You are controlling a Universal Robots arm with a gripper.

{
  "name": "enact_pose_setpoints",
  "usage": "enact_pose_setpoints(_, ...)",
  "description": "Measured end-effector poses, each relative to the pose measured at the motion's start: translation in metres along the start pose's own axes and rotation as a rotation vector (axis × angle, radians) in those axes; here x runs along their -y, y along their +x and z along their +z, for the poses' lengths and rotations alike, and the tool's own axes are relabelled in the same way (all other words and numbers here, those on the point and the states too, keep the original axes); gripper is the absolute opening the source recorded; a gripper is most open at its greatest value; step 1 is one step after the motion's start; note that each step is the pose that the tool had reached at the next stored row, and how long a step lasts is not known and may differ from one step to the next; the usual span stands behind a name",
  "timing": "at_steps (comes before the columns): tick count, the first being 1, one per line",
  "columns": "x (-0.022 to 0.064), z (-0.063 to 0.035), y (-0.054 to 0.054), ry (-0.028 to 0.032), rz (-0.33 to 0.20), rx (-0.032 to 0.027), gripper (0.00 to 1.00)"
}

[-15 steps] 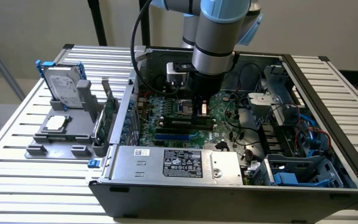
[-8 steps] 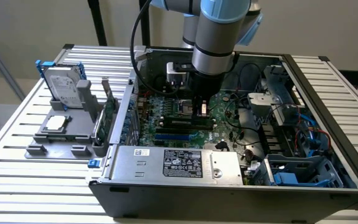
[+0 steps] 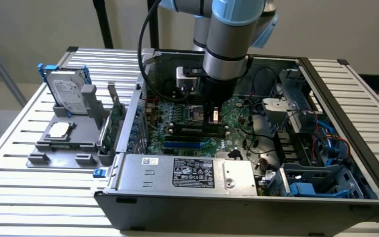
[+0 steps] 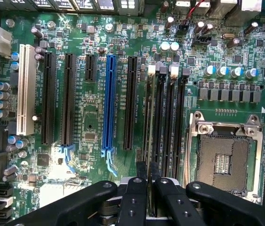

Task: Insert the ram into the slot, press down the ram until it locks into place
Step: 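Insert the ram into the slot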

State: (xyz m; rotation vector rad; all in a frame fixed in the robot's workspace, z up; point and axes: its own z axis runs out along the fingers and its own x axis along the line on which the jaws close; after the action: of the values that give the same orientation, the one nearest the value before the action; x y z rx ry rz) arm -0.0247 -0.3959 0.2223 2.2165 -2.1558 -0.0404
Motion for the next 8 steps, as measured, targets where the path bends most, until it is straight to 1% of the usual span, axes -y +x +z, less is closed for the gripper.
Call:
enact_pose_setpoints(2, -0.0001, 0.0000, 0.000, 0.0000, 0.000, 0.0000, 0.15)
enact_pose_setpoints(3, -0.0001, 0.0000, 0.000, 0.0000, 0.000, 0.0002, 0.22)
enact_pose_setpoints(4, -0.0002, -0.0018, 0.000, 0.0002, 0.000, 0.0006, 0.22)
enact_pose_setpoints(8, -0.0027, -0.0189, 0.000, -0.0002, 0.000, 0.0004, 0.22)
